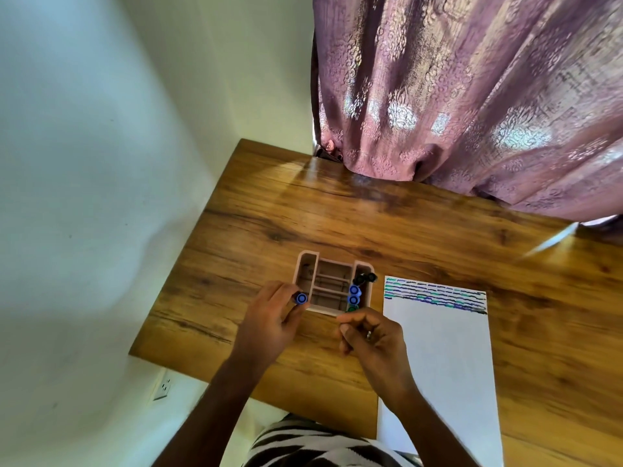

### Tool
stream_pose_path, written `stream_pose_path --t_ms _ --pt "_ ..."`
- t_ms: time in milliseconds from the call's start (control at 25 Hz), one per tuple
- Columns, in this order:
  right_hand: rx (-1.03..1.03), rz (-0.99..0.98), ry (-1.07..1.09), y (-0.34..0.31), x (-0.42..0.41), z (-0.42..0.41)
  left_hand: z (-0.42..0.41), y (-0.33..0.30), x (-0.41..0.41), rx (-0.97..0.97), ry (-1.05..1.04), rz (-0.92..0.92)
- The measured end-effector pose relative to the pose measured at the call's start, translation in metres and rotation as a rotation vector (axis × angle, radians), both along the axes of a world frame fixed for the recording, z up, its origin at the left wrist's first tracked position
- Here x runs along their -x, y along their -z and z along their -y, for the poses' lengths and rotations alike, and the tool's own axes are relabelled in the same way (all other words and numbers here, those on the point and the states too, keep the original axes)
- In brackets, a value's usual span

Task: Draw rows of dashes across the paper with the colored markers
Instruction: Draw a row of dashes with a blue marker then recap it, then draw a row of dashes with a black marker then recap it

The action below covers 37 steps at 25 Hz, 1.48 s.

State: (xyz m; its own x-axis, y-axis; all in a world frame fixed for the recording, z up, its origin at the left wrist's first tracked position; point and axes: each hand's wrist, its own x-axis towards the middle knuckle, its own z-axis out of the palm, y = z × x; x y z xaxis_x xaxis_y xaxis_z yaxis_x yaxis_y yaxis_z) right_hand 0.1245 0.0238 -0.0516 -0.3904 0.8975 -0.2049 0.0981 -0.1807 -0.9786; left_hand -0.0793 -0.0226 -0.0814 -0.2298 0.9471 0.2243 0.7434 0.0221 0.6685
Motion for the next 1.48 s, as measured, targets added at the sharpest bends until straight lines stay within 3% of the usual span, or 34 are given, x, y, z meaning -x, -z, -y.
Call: stream_pose_path --t_ms 320,480,600,800,1120,1320,1480 --pt "-0.044 -0.023 -0.009 0.000 -0.014 -0.002 0.008 -0.010 -0.004 -0.013 -0.134 0.084" --pt "-0.167 -0.003 0.116 -0.004 -0.022 -0.020 0.019 -0.034 -0.020 -0.237 -0.187 0.097" --pt "-0.212 0.123 0.214 -0.004 -0.021 -0.040 -0.011 -0.056 -0.025 -0.338 -0.122 0.106" --pt "-0.374 0.353 0.128 0.002 -0.012 -0.067 -0.057 -0.072 -0.045 -0.270 -0.032 0.041" --pt "-0.495 0.202 0.225 -0.025 -0.023 -0.073 -0.065 -0.074 -0.085 -0.177 0.075 0.148" --pt "-0.624 0.182 0.056 -0.053 -0.054 -0.070 -0.072 -0.079 -0.114 -0.146 0.147 0.341" --pt "-0.598 0.212 -0.031 -0.048 -0.078 -0.062 -0.065 -0.081 -0.136 -0.106 0.147 0.450"
